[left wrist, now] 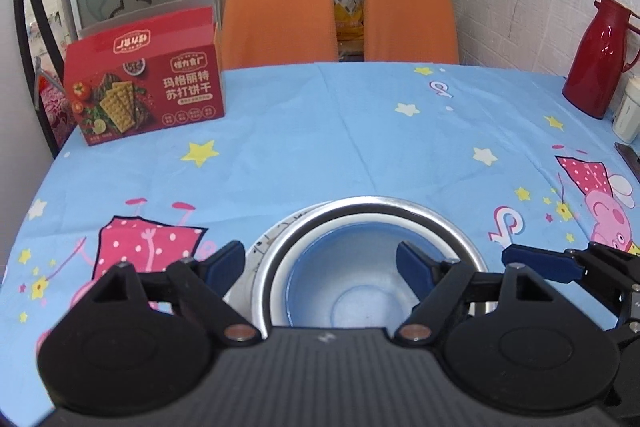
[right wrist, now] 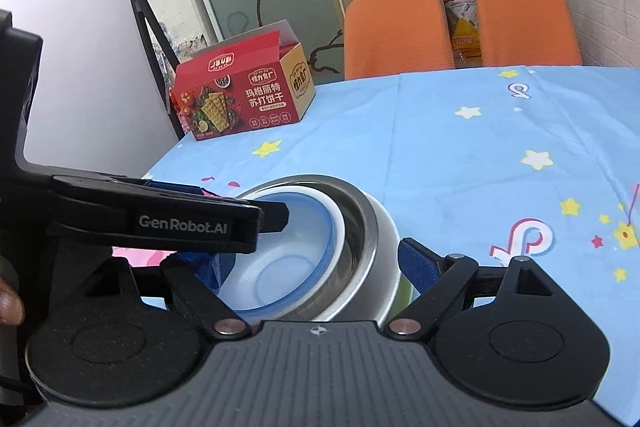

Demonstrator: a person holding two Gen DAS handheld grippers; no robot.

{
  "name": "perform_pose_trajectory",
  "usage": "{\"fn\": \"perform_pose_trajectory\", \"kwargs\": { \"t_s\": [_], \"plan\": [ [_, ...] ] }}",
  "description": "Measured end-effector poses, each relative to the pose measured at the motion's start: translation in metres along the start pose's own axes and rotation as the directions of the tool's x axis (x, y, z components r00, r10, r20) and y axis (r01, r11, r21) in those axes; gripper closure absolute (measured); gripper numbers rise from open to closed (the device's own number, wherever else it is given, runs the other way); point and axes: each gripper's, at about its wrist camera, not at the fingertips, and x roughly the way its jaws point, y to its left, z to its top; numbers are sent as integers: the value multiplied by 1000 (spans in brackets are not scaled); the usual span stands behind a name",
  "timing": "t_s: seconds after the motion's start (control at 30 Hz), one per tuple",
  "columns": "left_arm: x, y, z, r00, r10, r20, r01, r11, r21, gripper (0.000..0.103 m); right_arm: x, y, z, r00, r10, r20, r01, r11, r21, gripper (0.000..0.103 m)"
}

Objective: Organize plates and bowls
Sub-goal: 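Release the bowls and pull both grippers back from the stack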

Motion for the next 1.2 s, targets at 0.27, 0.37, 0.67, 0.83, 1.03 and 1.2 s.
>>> {"fn": "perform_pose_trajectory", "kwargs": {
  "t_s": [0.27,0.37,0.67,0.83,1.03,1.2],
  "plan": [
    [-53,-36,-37,966,140,219,-122,988,-92,23,-52,-12,-27,983,-101,150,97,995,38,27],
    [-67,-56,-65,949,174,262,-143,980,-135,22,-65,-26,-46,969,-174,173,161,983,85,27],
    [-90,-86,-137,944,213,252,-190,975,-114,22,-106,-33,-97,949,-249,195,232,967,109,27],
    [-109,-85,-161,946,192,263,-156,976,-152,22,-131,-21,-120,934,-268,237,257,963,75,27],
    [-101,-90,-171,964,149,220,-122,984,-128,22,-127,-15,-136,941,-304,152,306,952,9,27],
    [-89,-91,-177,973,149,178,-127,984,-126,22,-117,-30,-150,975,-214,62,209,975,72,27]
  ]
}}
